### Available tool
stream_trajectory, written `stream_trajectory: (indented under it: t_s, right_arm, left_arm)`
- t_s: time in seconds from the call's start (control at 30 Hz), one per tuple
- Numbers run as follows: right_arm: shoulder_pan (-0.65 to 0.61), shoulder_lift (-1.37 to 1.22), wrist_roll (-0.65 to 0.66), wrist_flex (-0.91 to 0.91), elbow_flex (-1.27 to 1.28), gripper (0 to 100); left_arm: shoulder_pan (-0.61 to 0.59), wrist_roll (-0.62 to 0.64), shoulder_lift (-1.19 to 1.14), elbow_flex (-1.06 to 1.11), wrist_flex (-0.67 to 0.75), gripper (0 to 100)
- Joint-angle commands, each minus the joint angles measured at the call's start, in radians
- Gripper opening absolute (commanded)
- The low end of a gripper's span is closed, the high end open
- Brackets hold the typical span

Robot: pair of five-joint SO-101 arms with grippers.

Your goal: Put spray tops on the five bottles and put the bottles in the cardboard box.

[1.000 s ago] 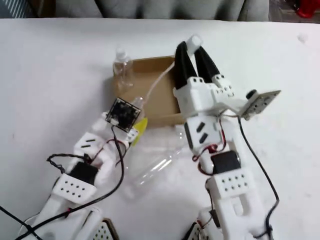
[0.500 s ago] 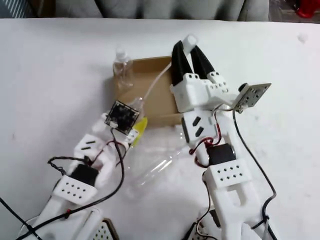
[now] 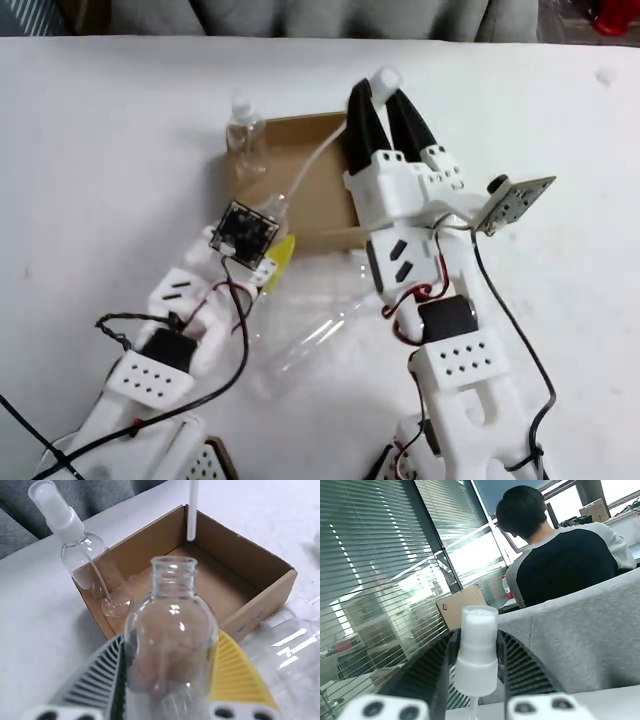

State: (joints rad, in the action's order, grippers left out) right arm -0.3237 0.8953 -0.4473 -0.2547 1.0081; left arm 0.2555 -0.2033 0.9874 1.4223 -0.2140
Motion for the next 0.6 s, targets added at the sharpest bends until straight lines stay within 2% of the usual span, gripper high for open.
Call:
stream_trajectory:
  t_s: [0.0, 0.27, 0.57]
  right_arm:
    - [-0.022, 0.025, 0.005, 0.004, -0.038, 1.6]
    - [-0.061, 0.013, 0.006, 0.004, -0.009, 1.6]
    - [-0.061, -0.176, 0.005, -0.018, -0.023, 1.6]
  left_arm:
    - [0.004, -0.012, 0.027, 0.002, 0.031, 2]
    - [0.004, -0.012, 0.027, 0.002, 0.031, 2]
    - [0.004, -0.012, 0.027, 0.002, 0.032, 2]
